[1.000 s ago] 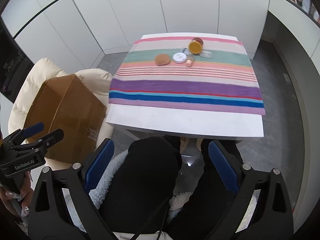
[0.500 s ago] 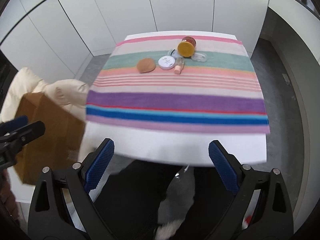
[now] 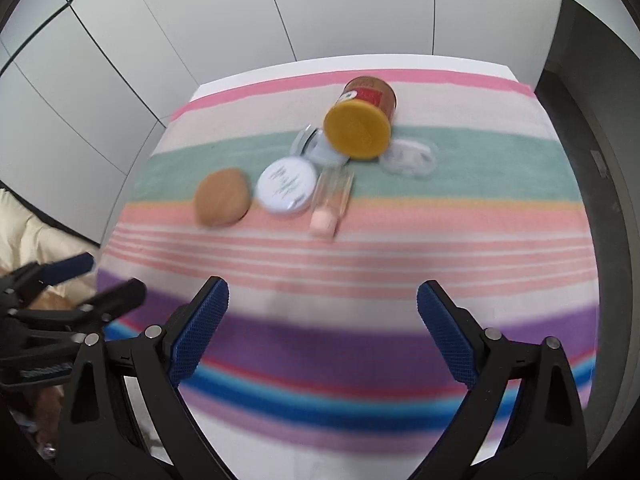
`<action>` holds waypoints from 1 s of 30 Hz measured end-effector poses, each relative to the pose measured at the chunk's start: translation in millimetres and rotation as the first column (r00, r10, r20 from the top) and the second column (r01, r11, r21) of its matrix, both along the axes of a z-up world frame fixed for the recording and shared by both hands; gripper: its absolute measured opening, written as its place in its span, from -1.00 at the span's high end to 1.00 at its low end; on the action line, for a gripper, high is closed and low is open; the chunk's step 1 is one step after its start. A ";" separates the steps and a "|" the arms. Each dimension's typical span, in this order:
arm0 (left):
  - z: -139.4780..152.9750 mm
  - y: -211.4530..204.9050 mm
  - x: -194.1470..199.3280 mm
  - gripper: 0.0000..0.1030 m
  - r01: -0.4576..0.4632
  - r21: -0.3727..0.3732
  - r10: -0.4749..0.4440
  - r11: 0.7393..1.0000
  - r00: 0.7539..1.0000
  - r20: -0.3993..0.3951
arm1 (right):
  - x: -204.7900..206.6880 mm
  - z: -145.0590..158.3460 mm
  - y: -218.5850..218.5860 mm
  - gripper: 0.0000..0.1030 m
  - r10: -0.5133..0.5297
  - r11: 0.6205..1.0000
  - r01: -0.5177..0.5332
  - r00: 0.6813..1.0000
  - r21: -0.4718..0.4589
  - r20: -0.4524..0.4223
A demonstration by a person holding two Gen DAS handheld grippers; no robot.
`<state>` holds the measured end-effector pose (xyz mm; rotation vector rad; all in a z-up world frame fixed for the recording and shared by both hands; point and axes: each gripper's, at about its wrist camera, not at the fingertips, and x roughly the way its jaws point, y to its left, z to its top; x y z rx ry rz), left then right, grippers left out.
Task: Organize objects
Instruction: 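Grasp the tan sponge with the left tool while the right tool grasps the glass vial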
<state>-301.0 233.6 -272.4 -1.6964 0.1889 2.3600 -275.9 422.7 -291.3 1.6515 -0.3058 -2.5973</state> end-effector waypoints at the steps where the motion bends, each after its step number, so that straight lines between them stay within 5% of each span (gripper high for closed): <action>1: -6.4 3.1 -3.8 -0.75 0.006 0.000 -0.006 1.000 1.000 -0.009 | -11.7 -6.5 1.9 -0.88 -0.002 1.000 0.002 1.000 0.019 0.005; 8: -40.4 27.4 -33.5 -0.75 0.028 -0.018 -0.029 0.999 0.999 -0.035 | -64.5 -44.6 -1.8 -0.49 0.025 0.989 -0.031 0.999 0.144 0.045; 11: -46.5 32.2 -42.8 -0.75 0.023 0.006 -0.023 1.000 0.999 -0.039 | -74.1 -56.6 -4.9 -0.18 0.033 0.980 -0.043 0.998 0.193 0.053; 14: -53.0 35.4 -53.1 -0.66 -0.003 0.008 0.004 1.000 0.999 -0.042 | -73.1 -53.1 -5.9 0.42 0.044 0.978 -0.049 0.999 0.204 0.029; 21: -54.7 50.3 -55.2 -0.09 0.038 -0.035 -0.042 0.999 0.993 -0.114 | -70.6 -53.5 6.2 0.43 0.004 0.981 -0.011 0.999 0.194 0.039; 30: -39.4 44.2 -54.1 -0.04 0.012 -0.053 -0.018 0.999 0.992 -0.122 | -55.9 -43.2 18.9 0.43 -0.033 0.985 0.025 0.999 0.172 0.039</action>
